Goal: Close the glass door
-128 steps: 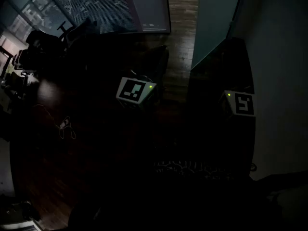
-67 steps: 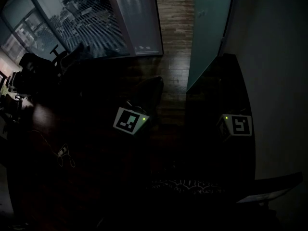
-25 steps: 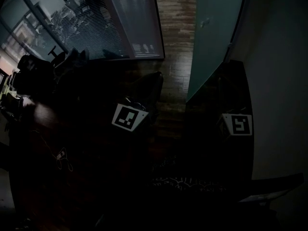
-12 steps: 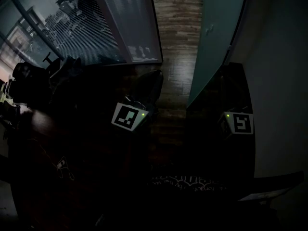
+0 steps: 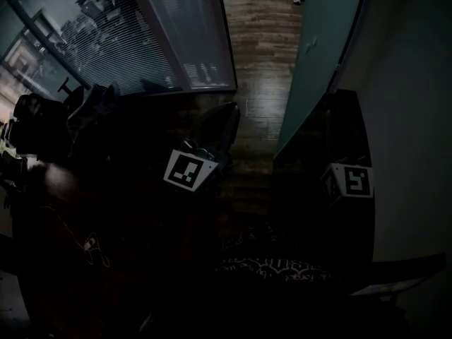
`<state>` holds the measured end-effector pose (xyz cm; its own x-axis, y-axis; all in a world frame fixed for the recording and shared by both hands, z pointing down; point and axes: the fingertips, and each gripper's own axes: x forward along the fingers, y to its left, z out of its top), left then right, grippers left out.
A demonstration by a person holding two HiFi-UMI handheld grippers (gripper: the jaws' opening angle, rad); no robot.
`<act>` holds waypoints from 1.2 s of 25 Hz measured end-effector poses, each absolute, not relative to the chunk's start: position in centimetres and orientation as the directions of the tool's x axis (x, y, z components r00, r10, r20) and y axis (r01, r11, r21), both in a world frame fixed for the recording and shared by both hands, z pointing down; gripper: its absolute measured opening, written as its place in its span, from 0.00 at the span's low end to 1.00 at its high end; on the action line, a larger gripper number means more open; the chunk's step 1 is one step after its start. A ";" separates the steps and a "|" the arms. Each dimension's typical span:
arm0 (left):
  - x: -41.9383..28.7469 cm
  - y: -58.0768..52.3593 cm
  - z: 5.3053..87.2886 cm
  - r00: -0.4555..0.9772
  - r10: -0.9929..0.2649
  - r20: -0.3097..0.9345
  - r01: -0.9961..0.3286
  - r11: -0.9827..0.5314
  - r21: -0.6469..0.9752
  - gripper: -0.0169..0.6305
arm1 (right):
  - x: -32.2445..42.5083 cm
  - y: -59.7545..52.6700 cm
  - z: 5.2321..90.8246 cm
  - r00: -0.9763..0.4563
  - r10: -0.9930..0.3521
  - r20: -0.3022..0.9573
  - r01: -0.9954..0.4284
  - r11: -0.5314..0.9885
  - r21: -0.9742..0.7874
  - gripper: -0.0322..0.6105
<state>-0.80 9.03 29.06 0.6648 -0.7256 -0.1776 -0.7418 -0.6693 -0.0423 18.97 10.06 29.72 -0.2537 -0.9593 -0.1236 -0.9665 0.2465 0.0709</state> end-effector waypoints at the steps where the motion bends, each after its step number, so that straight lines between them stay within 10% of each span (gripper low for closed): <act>1: -0.6 8.5 29.1 0.665 -0.726 -0.176 -0.742 -0.670 -0.040 0.03 | 19.2 9.5 29.7 -0.254 -0.959 -0.122 -0.966 0.247 0.072 0.05; 30: 3.1 -4.7 29.2 0.633 -0.752 -0.182 -0.771 -0.634 -0.062 0.03 | 22.7 -4.9 30.7 -0.311 -0.945 -0.102 -0.949 0.302 0.090 0.05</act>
<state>3.06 -4.68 29.16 0.6333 -0.7521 -0.1824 -0.7708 -0.6340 -0.0619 22.65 -4.93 30.74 -0.3105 -0.9451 -0.1016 -0.9490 0.3022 0.0898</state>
